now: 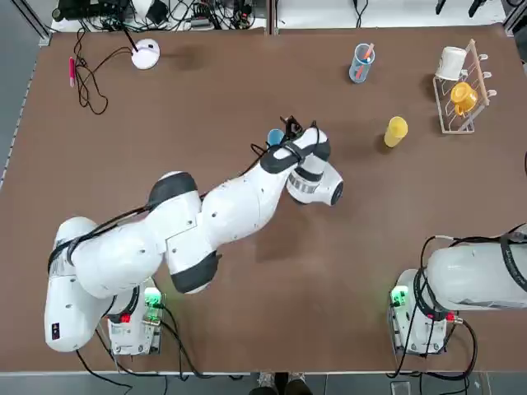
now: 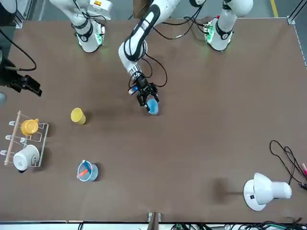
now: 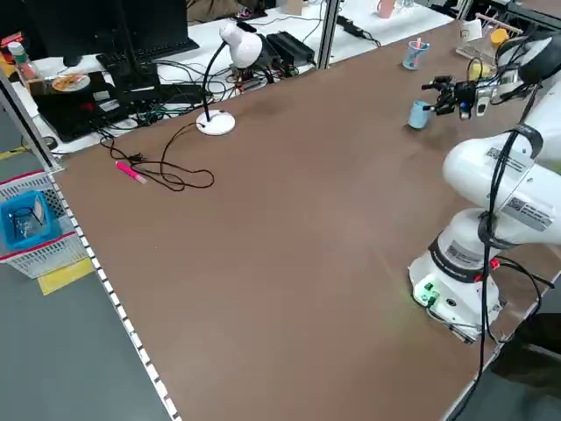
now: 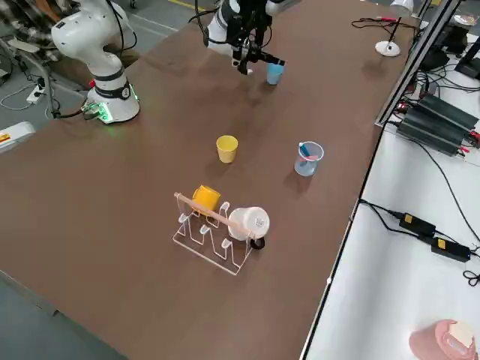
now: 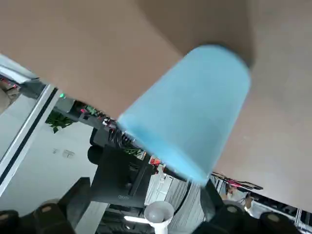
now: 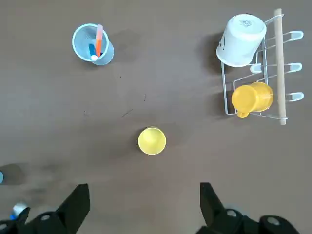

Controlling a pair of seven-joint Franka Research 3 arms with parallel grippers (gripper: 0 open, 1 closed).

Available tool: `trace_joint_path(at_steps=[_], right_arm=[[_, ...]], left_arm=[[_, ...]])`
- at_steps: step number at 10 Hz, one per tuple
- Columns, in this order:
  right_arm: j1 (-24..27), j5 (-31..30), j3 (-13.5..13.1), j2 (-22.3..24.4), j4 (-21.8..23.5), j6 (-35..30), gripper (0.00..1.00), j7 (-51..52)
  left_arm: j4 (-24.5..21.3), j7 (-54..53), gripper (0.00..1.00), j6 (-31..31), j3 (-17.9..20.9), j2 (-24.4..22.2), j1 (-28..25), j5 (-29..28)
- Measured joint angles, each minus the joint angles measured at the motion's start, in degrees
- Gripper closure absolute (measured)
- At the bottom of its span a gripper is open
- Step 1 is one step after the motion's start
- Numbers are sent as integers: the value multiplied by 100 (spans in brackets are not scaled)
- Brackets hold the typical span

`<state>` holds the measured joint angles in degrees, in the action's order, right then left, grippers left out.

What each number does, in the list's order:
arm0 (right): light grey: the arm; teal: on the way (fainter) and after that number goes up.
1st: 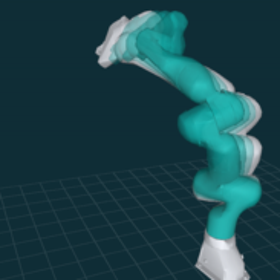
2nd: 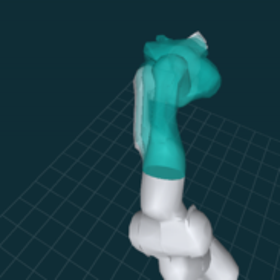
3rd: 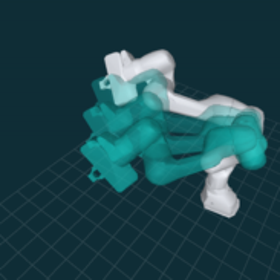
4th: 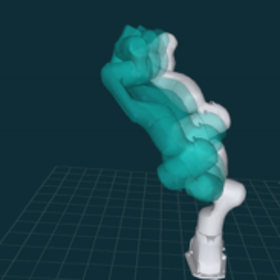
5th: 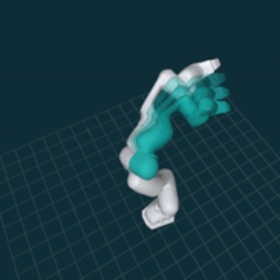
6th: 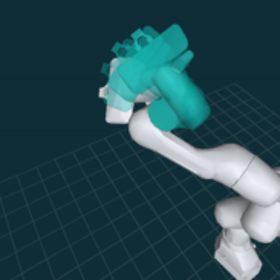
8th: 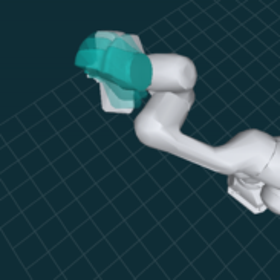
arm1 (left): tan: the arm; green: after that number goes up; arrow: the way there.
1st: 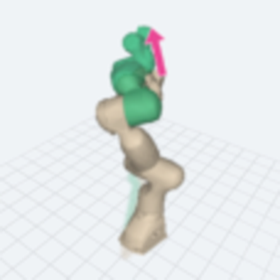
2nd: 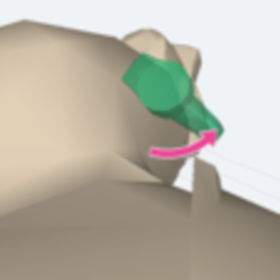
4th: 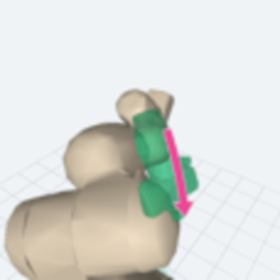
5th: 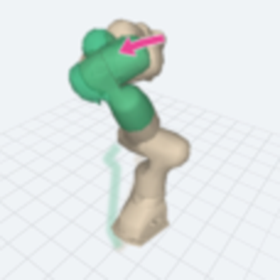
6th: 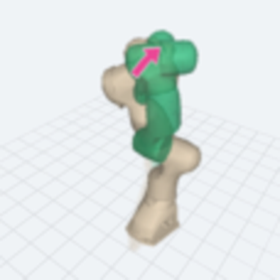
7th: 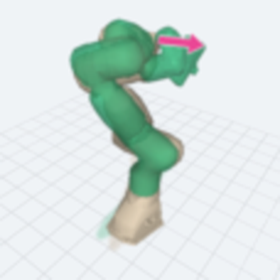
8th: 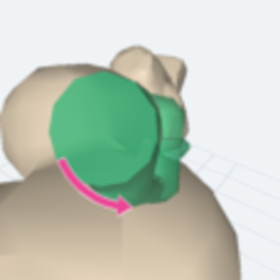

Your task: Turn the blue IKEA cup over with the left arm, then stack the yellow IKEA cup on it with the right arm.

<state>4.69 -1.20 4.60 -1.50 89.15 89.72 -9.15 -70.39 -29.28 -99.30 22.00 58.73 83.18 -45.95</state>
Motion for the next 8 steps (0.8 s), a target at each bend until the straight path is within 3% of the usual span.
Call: trace_joint_path(at_steps=[5,8], right_arm=[[76,102,-6,-1,5,3,0,11],[169,108,-10,-26,24,12,0,189]], left_arm=[[-99,24,1,330,20,-841,-57,-8],[-191,129,1,363,49,-2283,-927,256]])
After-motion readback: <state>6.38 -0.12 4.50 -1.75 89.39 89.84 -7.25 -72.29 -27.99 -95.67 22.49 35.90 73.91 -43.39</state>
